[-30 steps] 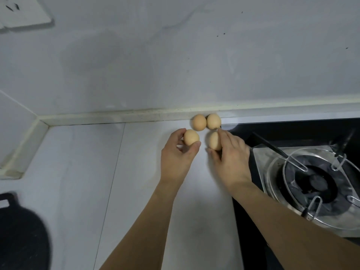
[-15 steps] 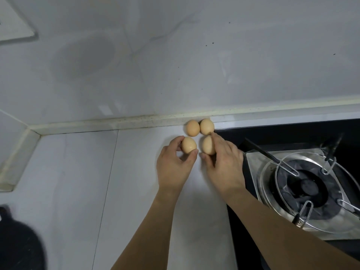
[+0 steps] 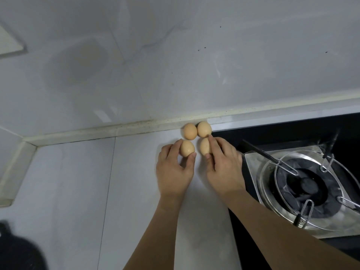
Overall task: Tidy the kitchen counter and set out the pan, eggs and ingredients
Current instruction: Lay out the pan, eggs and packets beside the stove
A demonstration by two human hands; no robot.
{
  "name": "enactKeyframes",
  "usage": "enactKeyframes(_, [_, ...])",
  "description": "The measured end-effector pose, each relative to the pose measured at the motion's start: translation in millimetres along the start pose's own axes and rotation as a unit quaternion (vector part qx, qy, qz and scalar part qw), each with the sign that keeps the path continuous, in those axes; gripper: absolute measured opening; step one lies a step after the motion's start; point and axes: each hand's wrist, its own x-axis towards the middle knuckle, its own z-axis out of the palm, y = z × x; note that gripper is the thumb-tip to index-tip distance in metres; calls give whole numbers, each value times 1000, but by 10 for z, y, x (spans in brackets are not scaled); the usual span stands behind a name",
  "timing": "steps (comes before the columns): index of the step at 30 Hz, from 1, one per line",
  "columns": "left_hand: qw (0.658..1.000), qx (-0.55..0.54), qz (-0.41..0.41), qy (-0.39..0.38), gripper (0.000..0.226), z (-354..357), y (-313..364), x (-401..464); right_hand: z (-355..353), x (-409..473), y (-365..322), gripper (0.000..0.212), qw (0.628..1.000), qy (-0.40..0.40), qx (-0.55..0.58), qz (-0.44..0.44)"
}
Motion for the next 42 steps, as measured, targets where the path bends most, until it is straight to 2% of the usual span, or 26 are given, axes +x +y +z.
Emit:
enactKeyframes(10, [998, 48, 48, 4, 50, 24, 11, 19, 18, 18, -12, 51, 1000, -4, -7, 11])
enactKeyframes(25, [998, 45, 52, -8, 47, 22, 18, 14, 14, 27, -23, 56, 1000, 0, -6, 16])
enactKeyframes(42, [997, 46, 55, -18, 50, 29, 12, 15, 7, 28, -23, 53, 1000, -1, 6, 11])
